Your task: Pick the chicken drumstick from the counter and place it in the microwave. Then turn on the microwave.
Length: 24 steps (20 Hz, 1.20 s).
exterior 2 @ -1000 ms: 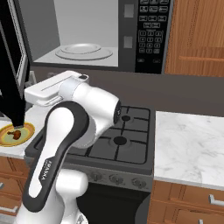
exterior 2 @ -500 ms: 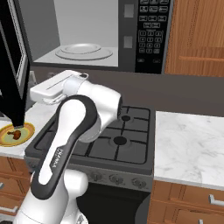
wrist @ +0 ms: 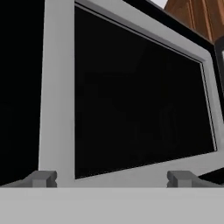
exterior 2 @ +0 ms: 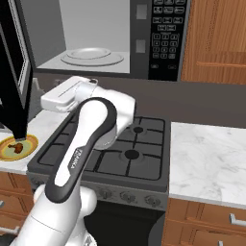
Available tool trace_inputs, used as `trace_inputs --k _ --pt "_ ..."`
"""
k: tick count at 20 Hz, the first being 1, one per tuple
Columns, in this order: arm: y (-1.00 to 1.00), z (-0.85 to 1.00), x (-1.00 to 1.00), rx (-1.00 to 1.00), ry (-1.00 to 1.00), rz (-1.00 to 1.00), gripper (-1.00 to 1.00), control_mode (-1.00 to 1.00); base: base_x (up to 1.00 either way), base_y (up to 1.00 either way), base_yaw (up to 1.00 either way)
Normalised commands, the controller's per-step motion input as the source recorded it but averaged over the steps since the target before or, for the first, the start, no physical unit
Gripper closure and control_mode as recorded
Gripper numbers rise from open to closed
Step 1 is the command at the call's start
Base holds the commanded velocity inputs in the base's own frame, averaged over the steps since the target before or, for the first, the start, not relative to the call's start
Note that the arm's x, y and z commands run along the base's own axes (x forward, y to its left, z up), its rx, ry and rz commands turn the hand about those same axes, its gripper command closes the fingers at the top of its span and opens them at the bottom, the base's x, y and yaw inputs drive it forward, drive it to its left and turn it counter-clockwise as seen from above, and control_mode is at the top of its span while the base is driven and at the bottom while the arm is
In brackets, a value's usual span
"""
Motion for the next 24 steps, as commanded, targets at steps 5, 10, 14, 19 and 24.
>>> trace_inputs --k 5,10,14,19,24 --pt "0.09 -0.08 0.17 0.00 0.00 0.09 -1.00 -1.00 0.00 0.00 0.00" --pt "0.14 -0.05 0.09 0.00 -0.01 0.08 -1.00 -1.00 0.00 0.00 0.00" --pt "0.18 -0.01 0.01 0.00 -0.03 0.08 -1.00 -1.00 0.00 0.00 0.00" --pt "0.19 0.00 0.00 0.00 -0.04 0.08 -1.00 -1.00 0.00 0.00 0.00" --pt "0.27 0.00 -0.14 -0.01 -0.02 0.07 -1.00 -1.00 0.00 0.00 0.00"
